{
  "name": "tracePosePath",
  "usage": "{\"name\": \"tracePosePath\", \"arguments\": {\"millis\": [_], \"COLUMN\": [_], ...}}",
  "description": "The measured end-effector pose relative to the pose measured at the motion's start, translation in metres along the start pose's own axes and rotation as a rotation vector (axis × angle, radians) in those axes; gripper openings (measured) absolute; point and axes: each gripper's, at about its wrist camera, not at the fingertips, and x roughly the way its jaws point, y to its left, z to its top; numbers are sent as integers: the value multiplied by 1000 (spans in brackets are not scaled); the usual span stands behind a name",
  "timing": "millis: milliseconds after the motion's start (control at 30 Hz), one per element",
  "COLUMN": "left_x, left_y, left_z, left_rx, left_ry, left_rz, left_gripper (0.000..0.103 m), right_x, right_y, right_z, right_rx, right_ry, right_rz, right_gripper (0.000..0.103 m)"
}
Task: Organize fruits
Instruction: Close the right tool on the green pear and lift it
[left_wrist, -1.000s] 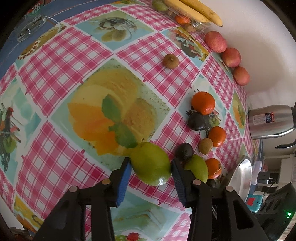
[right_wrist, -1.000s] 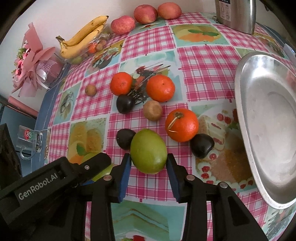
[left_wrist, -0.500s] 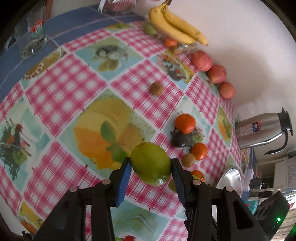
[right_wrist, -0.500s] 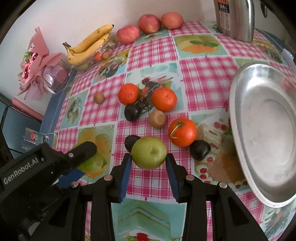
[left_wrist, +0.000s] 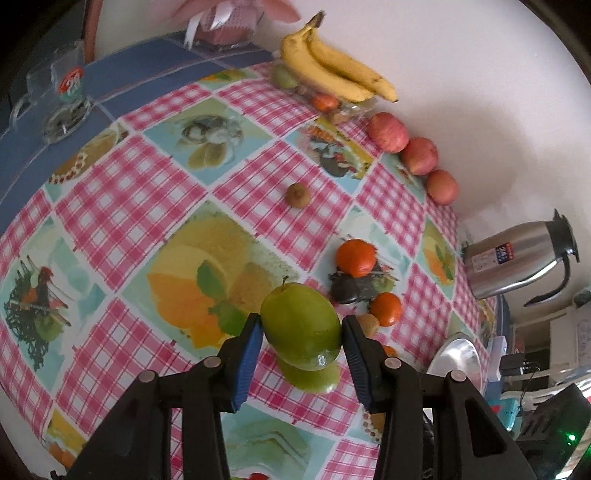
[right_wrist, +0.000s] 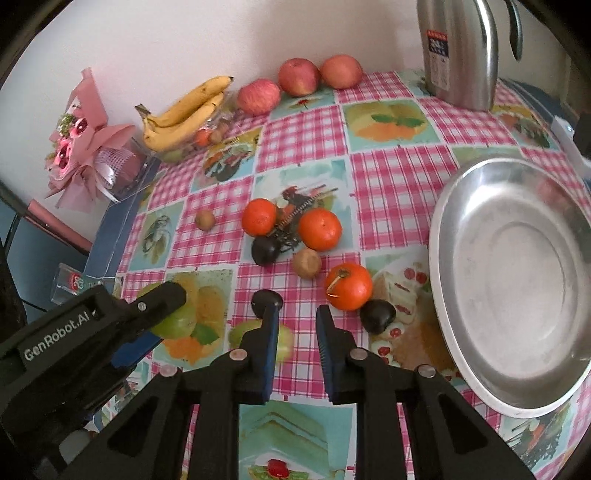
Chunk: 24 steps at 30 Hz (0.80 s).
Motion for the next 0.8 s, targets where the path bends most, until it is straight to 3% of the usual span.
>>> {"name": "tracePosePath", "arguments": {"millis": [233, 367, 667, 800], "left_x": [19, 30, 23, 22], "left_y": [21, 29, 45, 50], "left_z": [2, 0, 4, 5], "left_rx": [-67, -103, -169, -184], "left_ry": [60, 98, 79, 90], "left_rz": [34, 47, 64, 71], "left_gripper": [47, 47, 47, 47], "right_x": [15, 22, 41, 43], "right_y": [12, 15, 17, 24], "right_z": [-4, -5, -13, -18], "right_rx": [-7, -27, -39, -72], "right_ry": [46, 62, 143, 175], "right_rz": [101, 78, 57, 37], "right_gripper": [22, 22, 46, 48]}}
